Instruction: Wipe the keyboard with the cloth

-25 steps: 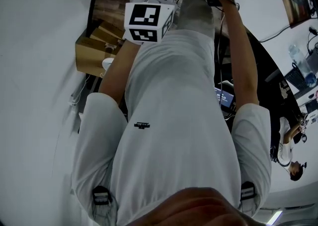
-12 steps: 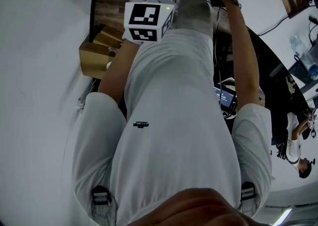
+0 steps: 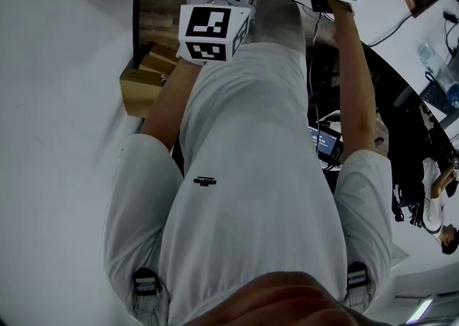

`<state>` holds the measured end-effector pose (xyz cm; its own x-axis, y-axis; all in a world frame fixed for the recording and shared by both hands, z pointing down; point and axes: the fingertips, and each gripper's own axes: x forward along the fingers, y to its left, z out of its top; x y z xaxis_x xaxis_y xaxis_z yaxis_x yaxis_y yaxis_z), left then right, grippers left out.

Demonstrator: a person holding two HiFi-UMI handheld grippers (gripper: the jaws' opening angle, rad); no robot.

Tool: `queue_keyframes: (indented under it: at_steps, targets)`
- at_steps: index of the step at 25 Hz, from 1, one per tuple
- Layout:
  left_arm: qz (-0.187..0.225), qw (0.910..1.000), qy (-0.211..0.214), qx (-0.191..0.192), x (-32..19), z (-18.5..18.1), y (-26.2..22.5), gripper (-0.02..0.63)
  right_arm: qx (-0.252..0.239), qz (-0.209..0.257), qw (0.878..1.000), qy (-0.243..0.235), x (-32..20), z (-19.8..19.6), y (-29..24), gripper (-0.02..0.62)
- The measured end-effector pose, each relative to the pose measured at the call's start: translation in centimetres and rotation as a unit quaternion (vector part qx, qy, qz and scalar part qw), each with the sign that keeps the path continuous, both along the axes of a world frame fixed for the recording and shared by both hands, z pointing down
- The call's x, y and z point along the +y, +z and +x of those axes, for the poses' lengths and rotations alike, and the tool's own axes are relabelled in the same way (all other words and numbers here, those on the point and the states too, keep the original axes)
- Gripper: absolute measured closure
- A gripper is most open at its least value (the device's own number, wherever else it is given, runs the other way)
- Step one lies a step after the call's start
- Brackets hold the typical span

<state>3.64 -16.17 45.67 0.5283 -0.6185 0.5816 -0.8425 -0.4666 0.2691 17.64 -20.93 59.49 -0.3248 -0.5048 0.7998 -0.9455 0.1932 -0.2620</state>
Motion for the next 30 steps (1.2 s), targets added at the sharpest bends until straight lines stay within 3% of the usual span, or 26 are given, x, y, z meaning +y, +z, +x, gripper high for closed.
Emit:
queue_keyframes:
  at_steps: [5, 16, 23, 30]
  targets:
    - [0.0, 1.0, 0.009, 0.0, -0.3, 1.0, 0.0, 0.592, 0.028, 0.007, 1.0, 0.005, -0.1, 2.6, 0.0, 0.569]
    - [0.0, 0.9999, 0.011, -0.001, -0.7, 1.6, -0.2, 0.592, 0.039, 0.004, 0.997, 0.064, -0.2, 8.8, 0.0, 0.569]
    - [-0.001, 0.9999, 0.011, 0.002, -0.5, 1.6, -0.2, 0.592, 0.048, -0.01, 0.995, 0.088, 1.2, 10.5, 0.6, 0.569]
    - [-0.003, 0.9998, 0.017, 0.005, 0.2, 1.3, -0.1, 0.592, 0.039, -0.02, 0.993, 0.11, 2.7, 9.4, 1.2, 0.569]
